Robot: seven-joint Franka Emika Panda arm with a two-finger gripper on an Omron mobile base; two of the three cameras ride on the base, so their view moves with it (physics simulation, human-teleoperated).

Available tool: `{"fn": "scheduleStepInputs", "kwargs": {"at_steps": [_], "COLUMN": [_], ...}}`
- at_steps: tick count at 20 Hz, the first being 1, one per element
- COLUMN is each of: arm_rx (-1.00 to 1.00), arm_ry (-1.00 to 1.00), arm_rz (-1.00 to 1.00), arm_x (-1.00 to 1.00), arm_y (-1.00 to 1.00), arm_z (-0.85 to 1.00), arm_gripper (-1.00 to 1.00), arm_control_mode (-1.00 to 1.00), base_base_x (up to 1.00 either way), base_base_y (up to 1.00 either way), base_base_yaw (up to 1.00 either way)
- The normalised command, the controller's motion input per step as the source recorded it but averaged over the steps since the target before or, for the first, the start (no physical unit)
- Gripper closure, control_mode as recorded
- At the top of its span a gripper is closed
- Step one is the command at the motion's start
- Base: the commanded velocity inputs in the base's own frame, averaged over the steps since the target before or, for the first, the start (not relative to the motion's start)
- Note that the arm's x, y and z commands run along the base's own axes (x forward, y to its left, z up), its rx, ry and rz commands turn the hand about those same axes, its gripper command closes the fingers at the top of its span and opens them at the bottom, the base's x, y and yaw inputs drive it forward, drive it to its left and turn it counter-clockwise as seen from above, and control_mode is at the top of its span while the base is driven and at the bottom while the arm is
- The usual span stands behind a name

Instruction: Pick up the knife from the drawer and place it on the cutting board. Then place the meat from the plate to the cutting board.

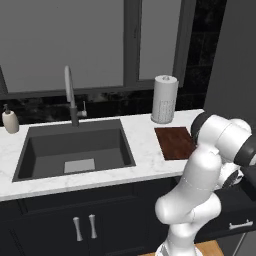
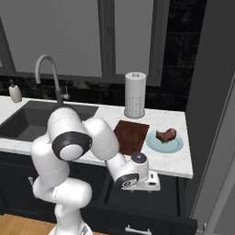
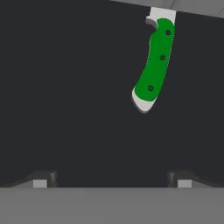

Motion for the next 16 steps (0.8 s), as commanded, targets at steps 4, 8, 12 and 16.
{"fn": "scheduleStepInputs", "kwargs": {"at_steps": [4,8,12,16], "arm_rx": [0.09,0.0,0.06,0.11], "arm_ry": [-0.16,-0.08,-0.06,0.0], "arm_rz": [0.0,-0.04,-0.03,0.0], "arm_x": [0.16,0.01,0.0,0.38], "arm_y": [-0.2,-0.33,-0.53,-0.33], "arm_z": [-0.04,0.02,0.06,0.01], "arm_gripper": [-1.0,-1.0,-1.0,-1.0], "arm_control_mode": [-1.0,-1.0,-1.0,-1.0], "base_base_x": [0.0,0.0,0.0,0.0], "base_base_y": [0.0,0.0,0.0,0.0], "base_base_yaw": [0.0,0.0,0.0,0.0]}}
